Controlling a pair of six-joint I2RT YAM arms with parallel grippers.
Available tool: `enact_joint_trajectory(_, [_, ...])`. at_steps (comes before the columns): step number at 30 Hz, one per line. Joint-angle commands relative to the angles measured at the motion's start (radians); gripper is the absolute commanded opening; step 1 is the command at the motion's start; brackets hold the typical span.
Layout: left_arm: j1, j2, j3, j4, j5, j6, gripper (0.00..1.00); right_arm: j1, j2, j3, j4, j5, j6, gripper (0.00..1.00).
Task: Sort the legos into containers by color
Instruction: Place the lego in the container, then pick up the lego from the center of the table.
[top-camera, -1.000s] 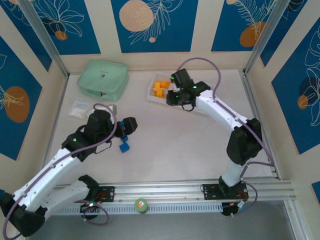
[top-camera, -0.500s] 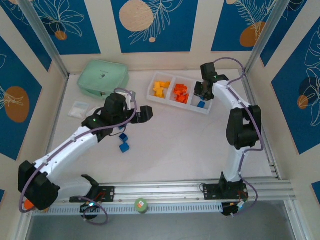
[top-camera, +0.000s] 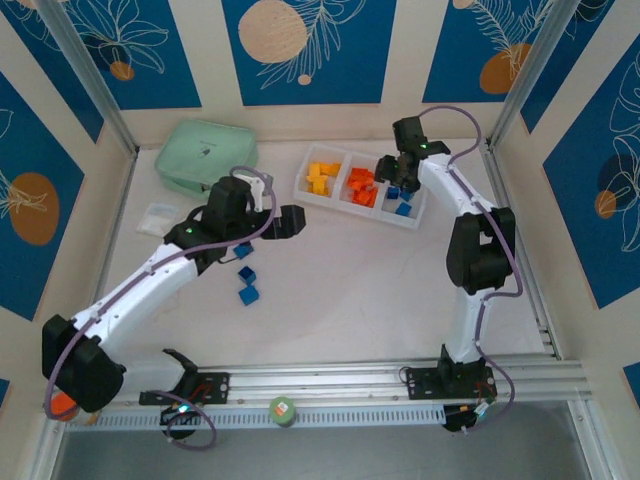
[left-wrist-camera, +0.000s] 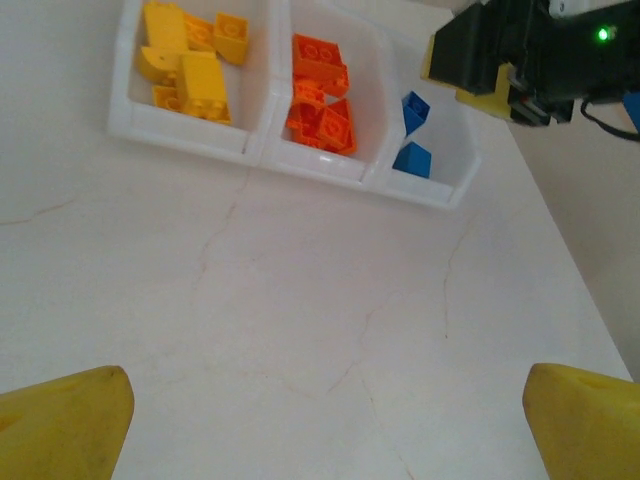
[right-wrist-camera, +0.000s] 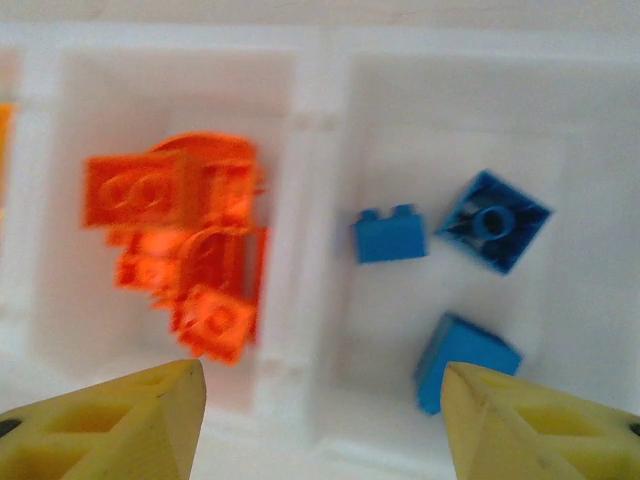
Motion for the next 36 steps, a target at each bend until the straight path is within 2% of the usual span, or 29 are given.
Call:
enact_joint_trajectory(1, [0.033, -0.087, -0.014, -0.068, -0.021, 0.019, 0.99, 0.089, -0.084, -0.011, -0.057, -0.072, 0.025, 0.66])
enact_joint_trajectory(4, [0.054, -0.146, -0.04, -0.123, -0.033, 0.021, 0.99, 0.173, -0.11, -0.033, -0.061, -0.121, 0.054, 0.68])
enact_joint_trajectory(7, [0.078, -0.192, -0.055, -0.191, -0.035, 0.021, 0.99, 0.27, -0.114, -0.036, -0.085, -0.1, 0.088, 0.71])
enact_joint_trajectory(11, [0.087, -0.263, -0.106, -0.238, -0.06, -0.02, 0.99, 0.385, -0.113, -0.057, -0.068, -0.145, 0.171, 0.73])
enact_joint_trajectory(18, [0.092, -0.405, -0.212, -0.304, -0.097, -0.1, 0.99, 0.546, -0.03, -0.02, -0.051, -0.184, 0.215, 0.77])
enact_joint_trajectory(21, [0.093, -0.462, -0.245, -0.347, -0.121, -0.127, 0.99, 0.586, 0.04, 0.037, -0.053, -0.219, 0.216, 0.78])
enact_joint_trajectory(24, [0.093, -0.513, -0.258, -0.396, -0.141, -0.148, 0.99, 0.624, 0.111, 0.109, -0.063, -0.204, 0.198, 0.79])
enact_joint_trajectory(26, [0.093, -0.543, -0.267, -0.422, -0.161, -0.163, 0.99, 0.638, 0.16, 0.152, -0.058, -0.251, 0.192, 0.79])
enact_joint_trajectory(36, [0.093, -0.663, -0.31, -0.485, -0.188, -0.224, 0.99, 0.715, 0.36, 0.33, -0.129, -0.307, 0.185, 0.82])
